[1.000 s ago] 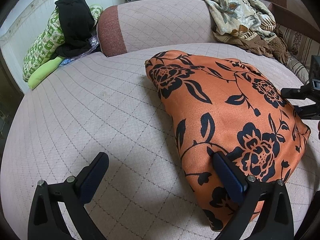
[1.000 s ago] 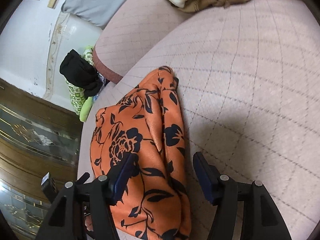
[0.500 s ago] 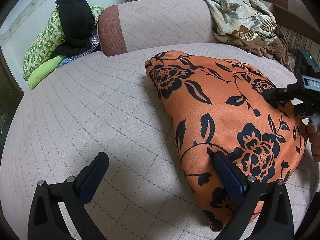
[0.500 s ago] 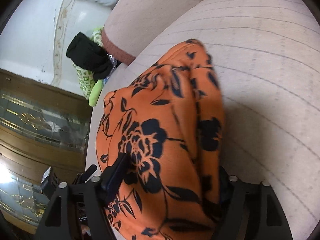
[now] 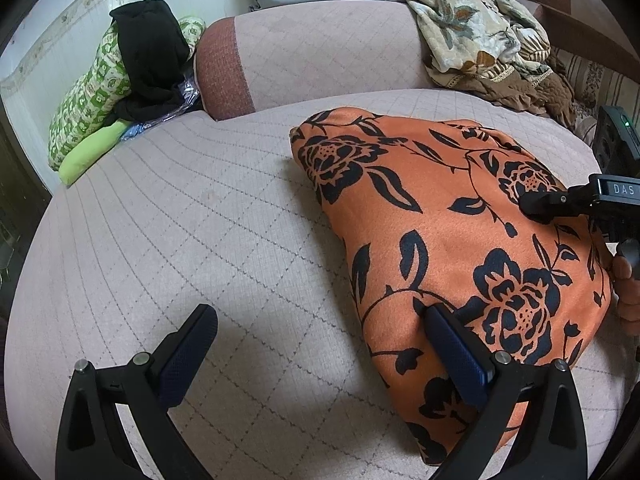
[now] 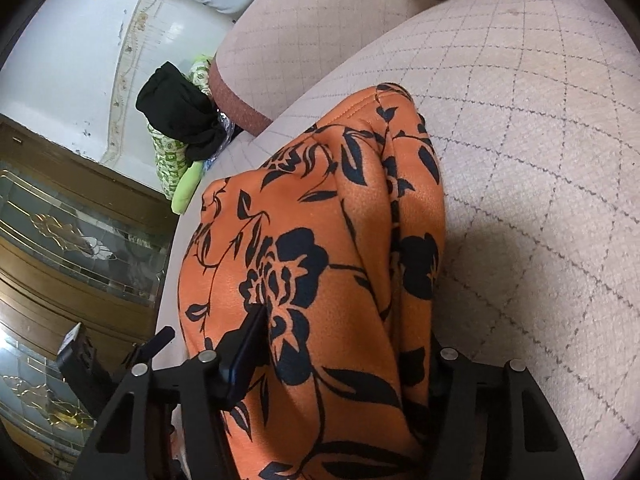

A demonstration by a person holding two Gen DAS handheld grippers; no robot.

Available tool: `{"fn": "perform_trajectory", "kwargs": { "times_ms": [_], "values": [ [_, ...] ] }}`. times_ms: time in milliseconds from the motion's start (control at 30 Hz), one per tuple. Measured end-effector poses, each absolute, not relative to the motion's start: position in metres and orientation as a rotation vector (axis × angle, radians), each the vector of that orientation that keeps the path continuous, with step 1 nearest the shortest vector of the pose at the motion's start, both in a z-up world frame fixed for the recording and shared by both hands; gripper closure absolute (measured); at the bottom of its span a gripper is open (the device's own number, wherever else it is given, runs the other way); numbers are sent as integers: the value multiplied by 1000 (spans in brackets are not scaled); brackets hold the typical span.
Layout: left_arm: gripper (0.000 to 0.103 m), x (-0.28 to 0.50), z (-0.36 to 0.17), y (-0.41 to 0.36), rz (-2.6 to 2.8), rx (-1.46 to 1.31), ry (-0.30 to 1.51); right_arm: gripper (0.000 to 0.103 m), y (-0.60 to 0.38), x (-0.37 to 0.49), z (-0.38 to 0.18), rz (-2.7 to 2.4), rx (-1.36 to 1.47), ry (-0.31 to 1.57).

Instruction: Fold small clothes

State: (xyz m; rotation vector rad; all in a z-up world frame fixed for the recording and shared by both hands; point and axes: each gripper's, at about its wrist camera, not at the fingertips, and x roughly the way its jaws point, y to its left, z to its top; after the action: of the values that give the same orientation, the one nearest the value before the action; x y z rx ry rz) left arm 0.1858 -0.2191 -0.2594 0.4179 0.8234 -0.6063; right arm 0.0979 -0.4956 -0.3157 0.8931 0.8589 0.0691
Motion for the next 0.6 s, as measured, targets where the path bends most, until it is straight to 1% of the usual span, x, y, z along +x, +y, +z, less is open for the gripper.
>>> {"fn": "perform_trajectory", "kwargs": {
  "times_ms": [600],
  "values": [
    [0,188,-258,-222,-603,412,813,39,-495,83,-317,74,892,814]
  ]
}}
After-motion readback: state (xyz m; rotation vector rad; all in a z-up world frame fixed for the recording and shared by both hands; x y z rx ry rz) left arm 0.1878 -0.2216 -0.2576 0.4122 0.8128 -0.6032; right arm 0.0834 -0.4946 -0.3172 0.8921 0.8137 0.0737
